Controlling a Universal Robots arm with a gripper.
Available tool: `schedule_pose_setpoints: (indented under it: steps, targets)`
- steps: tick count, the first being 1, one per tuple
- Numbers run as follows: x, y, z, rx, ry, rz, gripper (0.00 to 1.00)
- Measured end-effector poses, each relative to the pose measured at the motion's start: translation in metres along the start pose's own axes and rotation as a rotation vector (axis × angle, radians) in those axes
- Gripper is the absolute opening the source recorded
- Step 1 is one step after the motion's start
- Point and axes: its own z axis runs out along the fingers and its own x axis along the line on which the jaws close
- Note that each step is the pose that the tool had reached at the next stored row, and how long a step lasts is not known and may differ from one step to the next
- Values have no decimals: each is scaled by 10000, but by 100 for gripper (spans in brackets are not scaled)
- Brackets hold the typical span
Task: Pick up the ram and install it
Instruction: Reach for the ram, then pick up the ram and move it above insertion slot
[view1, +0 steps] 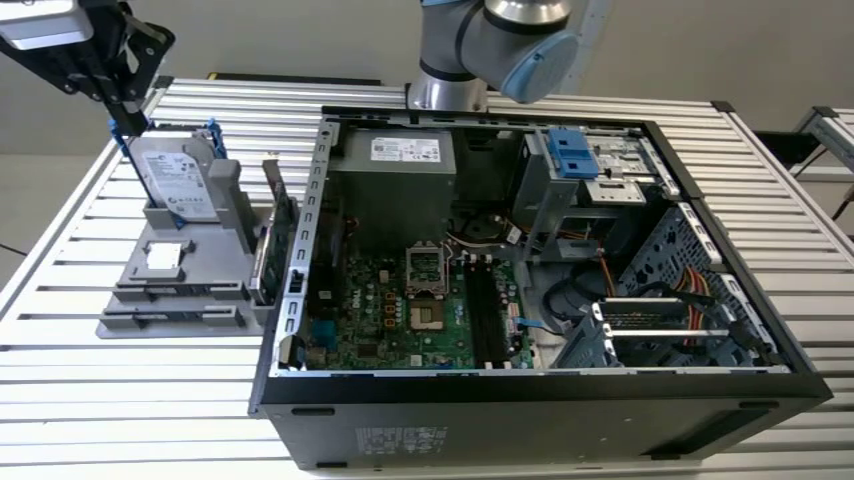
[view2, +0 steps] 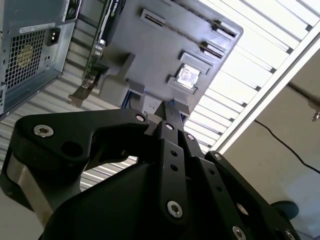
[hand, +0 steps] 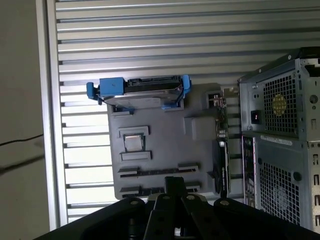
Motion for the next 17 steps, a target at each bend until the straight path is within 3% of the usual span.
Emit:
schedule_pose_setpoints:
  steps: [17]
  targets:
    - [-12,-155,-7,0,0,0,0]
